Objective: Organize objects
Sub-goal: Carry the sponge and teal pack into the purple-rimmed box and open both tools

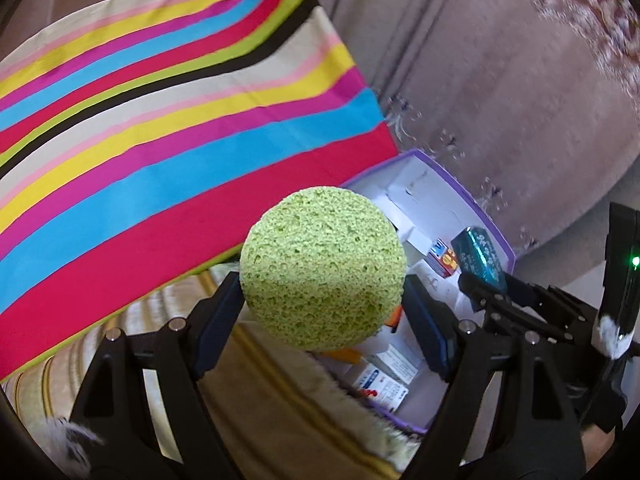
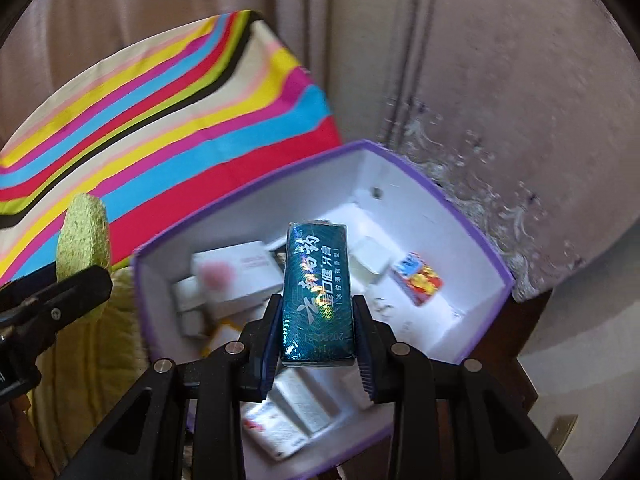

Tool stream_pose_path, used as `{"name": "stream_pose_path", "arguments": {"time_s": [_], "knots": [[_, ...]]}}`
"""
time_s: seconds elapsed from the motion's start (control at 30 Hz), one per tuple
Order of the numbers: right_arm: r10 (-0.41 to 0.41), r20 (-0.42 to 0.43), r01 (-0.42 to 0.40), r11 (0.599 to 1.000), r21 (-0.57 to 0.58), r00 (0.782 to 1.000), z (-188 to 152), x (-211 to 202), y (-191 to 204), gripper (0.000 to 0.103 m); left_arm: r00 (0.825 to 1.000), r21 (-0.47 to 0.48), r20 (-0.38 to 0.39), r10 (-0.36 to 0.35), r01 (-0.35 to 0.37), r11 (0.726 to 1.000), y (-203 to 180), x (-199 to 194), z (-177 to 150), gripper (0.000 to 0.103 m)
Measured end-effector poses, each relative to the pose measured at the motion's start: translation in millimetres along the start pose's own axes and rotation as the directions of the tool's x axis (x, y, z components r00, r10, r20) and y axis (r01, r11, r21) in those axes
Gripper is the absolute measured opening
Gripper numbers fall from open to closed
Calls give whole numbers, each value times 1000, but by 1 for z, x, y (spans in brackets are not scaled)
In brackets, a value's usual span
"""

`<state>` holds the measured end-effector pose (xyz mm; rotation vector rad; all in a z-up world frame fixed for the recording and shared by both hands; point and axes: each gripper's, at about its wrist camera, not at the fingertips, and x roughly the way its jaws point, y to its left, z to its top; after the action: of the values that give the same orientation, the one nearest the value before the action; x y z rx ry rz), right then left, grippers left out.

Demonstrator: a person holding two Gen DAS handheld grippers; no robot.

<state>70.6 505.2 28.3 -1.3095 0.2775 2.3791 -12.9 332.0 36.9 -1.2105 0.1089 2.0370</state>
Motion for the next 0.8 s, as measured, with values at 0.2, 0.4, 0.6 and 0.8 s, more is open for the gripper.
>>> {"name": "stream_pose_path", "arguments": {"time_s": [0.2,0.4,0.6,0.8], "knots": [[-23,2,22,998,54,1000,3,4,-31,35,999,39,-41,-17,19,999,-19,18,4,82],[-34,-6,35,995,91,999,3,10,-46,38,997,56,-69,-16,20,998,-34,30,5,83],[-32,-16,34,993,114,999,-1,10,-54,60,997,88,-74,4,2,996,-42,33,5,97],[-33,-14,34,992,125,999,-5,1,-60,63,995,109,-80,-65,74,991,-51,16,-8,102]]}}
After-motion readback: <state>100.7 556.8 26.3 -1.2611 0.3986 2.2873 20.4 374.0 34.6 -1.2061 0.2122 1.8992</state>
